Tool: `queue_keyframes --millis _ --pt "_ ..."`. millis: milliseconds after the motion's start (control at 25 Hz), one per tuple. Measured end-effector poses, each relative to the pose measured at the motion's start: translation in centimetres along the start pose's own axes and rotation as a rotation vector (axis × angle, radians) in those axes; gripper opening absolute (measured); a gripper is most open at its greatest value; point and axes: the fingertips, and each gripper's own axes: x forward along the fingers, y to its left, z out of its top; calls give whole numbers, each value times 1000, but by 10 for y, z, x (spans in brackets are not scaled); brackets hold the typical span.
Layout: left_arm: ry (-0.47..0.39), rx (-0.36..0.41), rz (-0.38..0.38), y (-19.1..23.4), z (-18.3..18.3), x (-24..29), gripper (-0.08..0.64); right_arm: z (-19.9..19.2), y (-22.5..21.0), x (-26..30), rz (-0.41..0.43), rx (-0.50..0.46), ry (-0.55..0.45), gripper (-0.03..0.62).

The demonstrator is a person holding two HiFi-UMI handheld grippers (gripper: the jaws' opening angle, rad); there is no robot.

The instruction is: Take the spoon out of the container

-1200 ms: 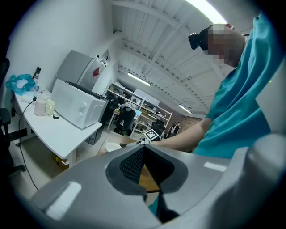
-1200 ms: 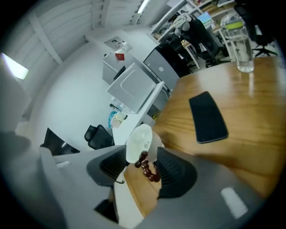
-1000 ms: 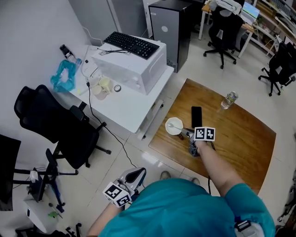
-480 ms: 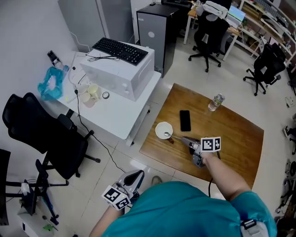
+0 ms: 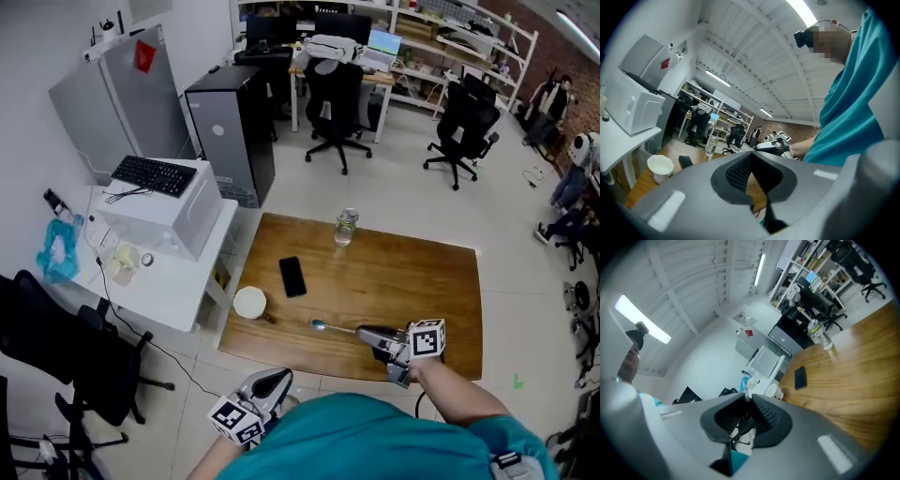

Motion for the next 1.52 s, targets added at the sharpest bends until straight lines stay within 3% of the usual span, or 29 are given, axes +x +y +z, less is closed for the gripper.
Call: queue_keyframes --millis 120,200,280,400,520,800,1120,1360,1520 --pt "-1 21 -28 -70 -2 48 0 10 30 -92 8 -57 -58 44" --pt "-13 16 -39 -121 -9 85 0 1 29 -164 -13 17 -108 44" --pt "-27 1 -42 -167 -18 122 0 -1 31 -228 -27 24 -137 44" --pt "-31 -30 -53 -222 -30 167 0 -2 34 -303 -55 -30 -132 44" --pt "5 -26 -80 -265 -36 193 0 -18 41 -359 -79 -5 -147 45" --pt "5 -44 -162 -303 -53 207 0 -45 56 -436 -162 30 -243 44" --pt "47 -108 -281 -341 -85 219 0 -72 80 -478 -220 17 -281 45" --pt "65 -63 -295 -397 -102 230 0 -100 98 -541 -211 -12 -331 46" --pt "57 -32 -293 -463 -109 254 0 -117 114 -616 -209 -70 -357 44"
